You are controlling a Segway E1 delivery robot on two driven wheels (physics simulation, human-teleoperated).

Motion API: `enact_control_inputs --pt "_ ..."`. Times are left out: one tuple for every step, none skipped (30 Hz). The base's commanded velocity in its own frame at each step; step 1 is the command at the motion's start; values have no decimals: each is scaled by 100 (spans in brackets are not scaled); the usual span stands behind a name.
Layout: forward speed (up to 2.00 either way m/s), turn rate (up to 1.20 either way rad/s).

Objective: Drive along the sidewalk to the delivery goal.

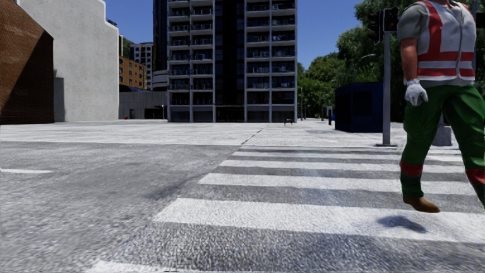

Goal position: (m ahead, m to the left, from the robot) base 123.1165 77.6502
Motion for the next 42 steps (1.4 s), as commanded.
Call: enact_control_inputs --pt "155 -25" --pt "155 -26" --pt "155 -27" --pt "155 -27" --pt "155 -27" --pt "155 -27" --pt "155 -27" --pt "155 -27" --pt "155 -27" --pt "155 -28" --pt "155 -28" --pt "155 -28" --pt "155 -30" --pt "155 -30" --pt "155 -30" --pt "155 -30" --pt "155 -30" --pt "155 -30" --pt "155 -30" --pt "155 -30" --pt "155 -30" --pt "155 -30" --pt "155 -30" --pt "155 -30" --pt "155 -30" --pt "155 -30" --pt "156 -29" --pt "156 -7" --pt "158 0" --pt "158 0" --pt "172 0" --pt "200 0" --pt "200 0" --pt "200 0" --pt "200 0" --pt "200 0" --pt "200 0" --pt "200 0" --pt "200 0" --pt "200 0" --pt "200 0" --pt "200 0"
